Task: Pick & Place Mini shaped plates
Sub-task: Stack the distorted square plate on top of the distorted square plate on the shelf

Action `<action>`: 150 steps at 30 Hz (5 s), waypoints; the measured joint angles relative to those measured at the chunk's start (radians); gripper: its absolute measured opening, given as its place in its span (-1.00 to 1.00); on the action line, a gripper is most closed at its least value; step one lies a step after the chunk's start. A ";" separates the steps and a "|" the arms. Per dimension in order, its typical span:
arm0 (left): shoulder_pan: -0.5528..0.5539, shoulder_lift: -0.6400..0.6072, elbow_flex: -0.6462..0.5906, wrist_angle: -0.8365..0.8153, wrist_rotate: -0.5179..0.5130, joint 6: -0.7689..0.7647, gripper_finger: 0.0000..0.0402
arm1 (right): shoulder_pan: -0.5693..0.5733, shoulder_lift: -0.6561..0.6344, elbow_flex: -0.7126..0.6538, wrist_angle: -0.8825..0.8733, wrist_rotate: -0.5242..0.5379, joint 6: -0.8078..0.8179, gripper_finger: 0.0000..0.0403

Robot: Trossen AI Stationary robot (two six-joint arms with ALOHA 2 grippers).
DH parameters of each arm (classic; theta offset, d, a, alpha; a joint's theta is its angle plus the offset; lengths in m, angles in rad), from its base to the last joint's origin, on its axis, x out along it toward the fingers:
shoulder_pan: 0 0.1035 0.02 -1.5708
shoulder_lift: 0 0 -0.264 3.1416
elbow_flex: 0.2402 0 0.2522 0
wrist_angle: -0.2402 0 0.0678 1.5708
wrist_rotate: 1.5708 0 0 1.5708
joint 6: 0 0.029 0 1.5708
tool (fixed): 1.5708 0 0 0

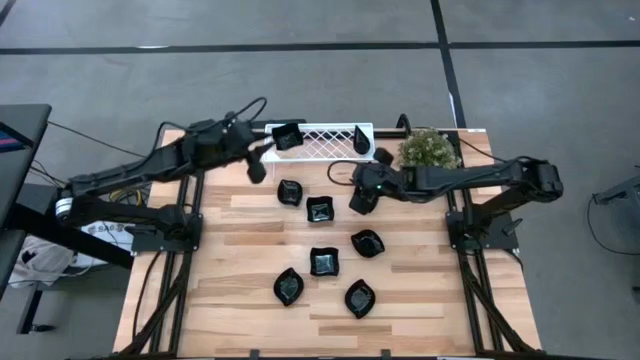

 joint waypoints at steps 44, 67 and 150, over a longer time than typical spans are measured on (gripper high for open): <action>-0.813 -0.220 -0.594 0.296 -0.260 -0.904 -0.46 | 0.352 0.247 0.015 0.397 -0.103 0.364 -0.41; -0.822 -0.220 -0.594 0.297 -0.390 -0.945 -0.46 | 0.251 0.451 0.026 0.398 -0.103 0.043 -0.41; -0.822 -0.219 -0.592 0.289 -0.431 -0.912 -0.46 | 0.192 0.528 0.433 0.074 -0.262 -0.125 -0.99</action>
